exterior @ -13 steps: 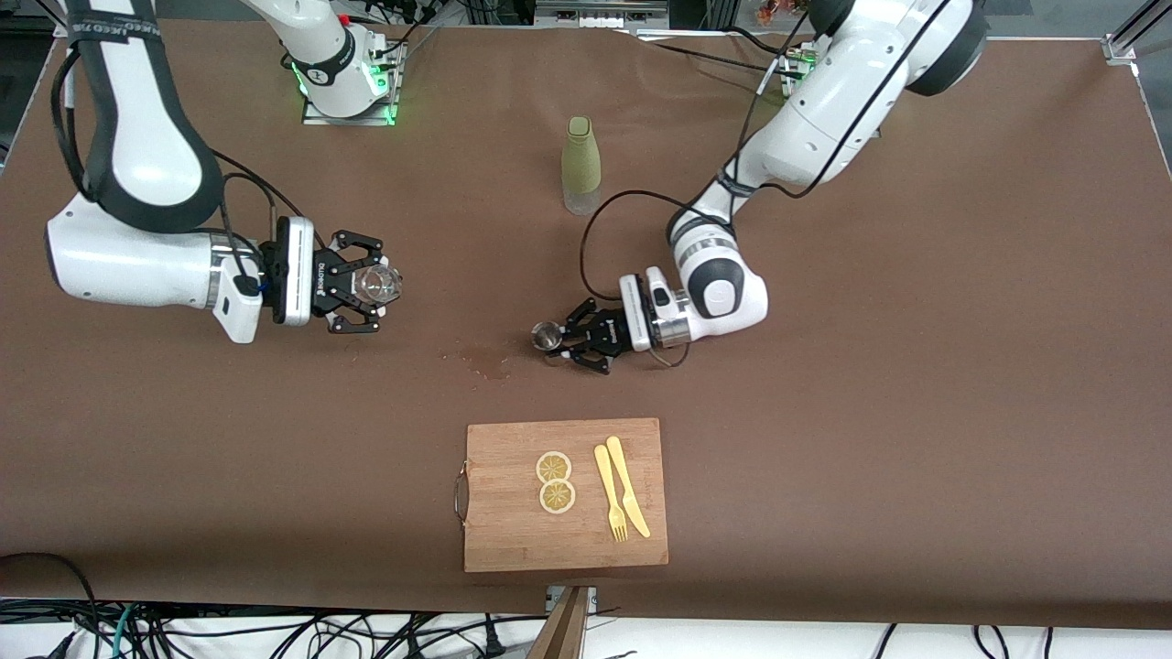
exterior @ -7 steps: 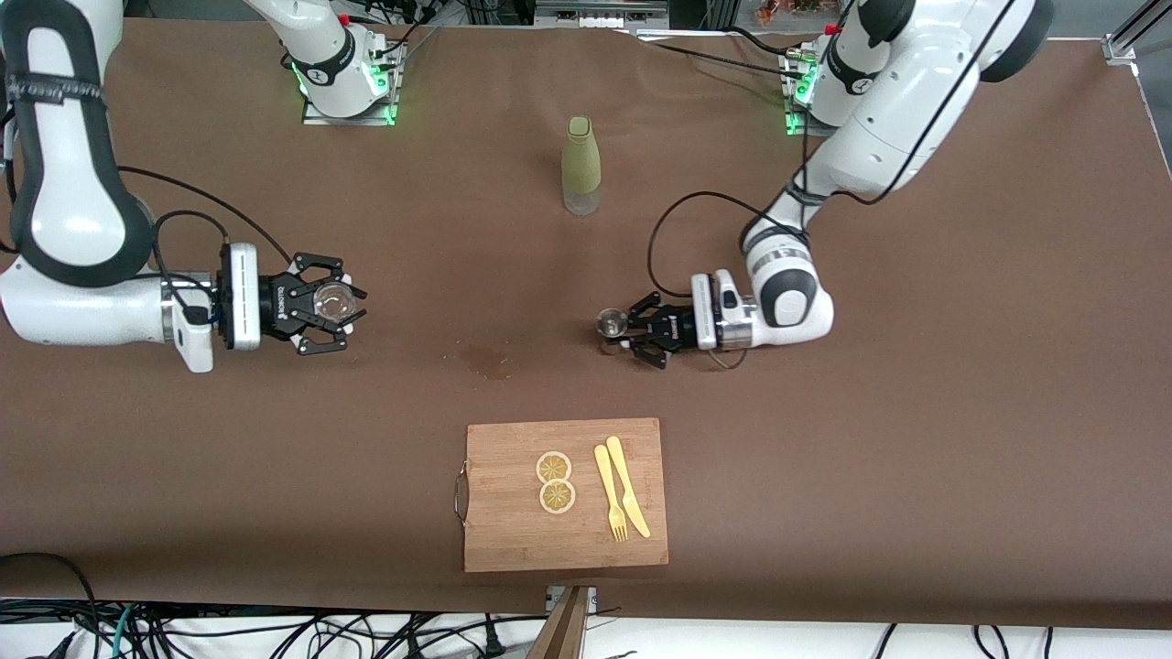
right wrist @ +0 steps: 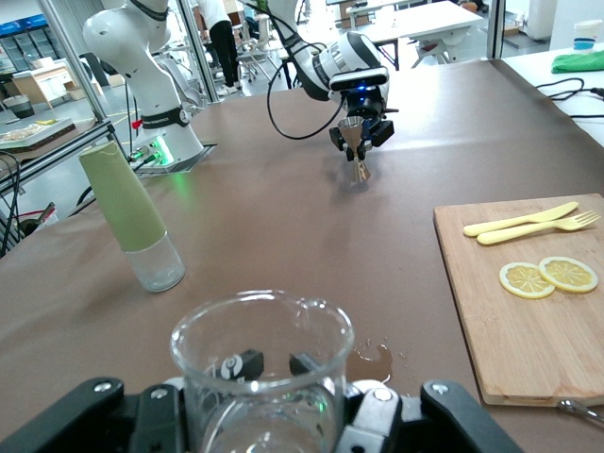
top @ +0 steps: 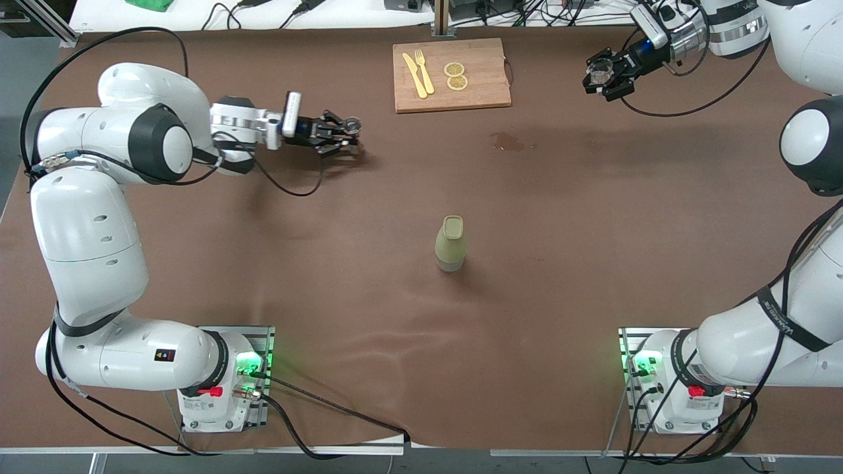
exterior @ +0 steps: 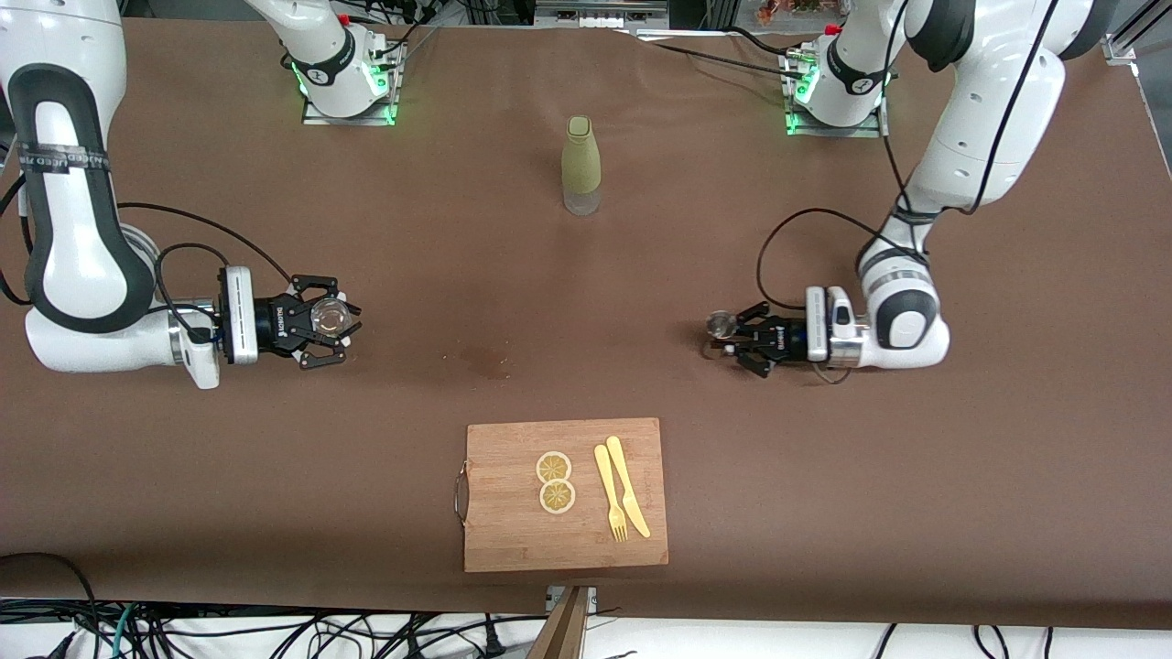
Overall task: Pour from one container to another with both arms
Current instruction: 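Move the beaker back with the right gripper while the left gripper returns the jigger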
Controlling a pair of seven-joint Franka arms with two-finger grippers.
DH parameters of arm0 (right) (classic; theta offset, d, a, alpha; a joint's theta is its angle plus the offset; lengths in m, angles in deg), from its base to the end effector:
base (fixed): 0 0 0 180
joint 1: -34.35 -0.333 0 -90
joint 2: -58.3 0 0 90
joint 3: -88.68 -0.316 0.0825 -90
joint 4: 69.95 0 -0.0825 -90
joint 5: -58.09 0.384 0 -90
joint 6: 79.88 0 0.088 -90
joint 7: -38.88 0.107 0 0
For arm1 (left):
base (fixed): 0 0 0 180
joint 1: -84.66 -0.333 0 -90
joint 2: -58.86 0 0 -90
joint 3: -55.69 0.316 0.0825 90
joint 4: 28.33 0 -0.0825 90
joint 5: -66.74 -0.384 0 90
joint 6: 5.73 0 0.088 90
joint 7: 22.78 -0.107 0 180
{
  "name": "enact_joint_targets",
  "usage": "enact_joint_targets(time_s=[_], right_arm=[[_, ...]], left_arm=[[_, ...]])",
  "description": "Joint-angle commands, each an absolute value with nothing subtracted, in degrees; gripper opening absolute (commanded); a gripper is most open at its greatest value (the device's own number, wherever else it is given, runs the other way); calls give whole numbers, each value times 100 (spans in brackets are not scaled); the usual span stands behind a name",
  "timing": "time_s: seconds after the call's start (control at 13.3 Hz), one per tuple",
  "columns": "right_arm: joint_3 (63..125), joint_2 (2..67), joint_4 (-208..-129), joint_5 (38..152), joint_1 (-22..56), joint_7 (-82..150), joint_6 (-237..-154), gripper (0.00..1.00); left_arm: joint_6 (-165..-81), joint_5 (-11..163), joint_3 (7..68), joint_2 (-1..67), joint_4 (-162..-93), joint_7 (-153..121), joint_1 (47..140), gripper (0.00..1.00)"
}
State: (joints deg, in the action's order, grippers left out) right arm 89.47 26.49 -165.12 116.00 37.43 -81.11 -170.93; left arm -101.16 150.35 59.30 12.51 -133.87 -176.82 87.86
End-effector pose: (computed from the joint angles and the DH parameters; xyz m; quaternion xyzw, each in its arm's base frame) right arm 0.6357 0.0475 0.2935 -0.5752 -0.6244 -0.2740 0.4518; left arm 0.5748 -0.0940 0.0966 0.5143 -0.5708 0.4461 0.4590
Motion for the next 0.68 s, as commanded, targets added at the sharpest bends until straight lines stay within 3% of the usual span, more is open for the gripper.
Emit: enact_joint_targets(time_s=[0.0, 0.6], right_arm=[[8903, 2149, -16092, 11689, 3979, -8573, -16786, 23], [8728, 664, -15521, 11654, 4726, -10199, -16285, 23]], left_arm=[[-9592, 14428, 6236, 1447, -13547, -17702, 8433, 0], [-8230, 13222, 7327, 1273, -13292, -18097, 7852, 0]])
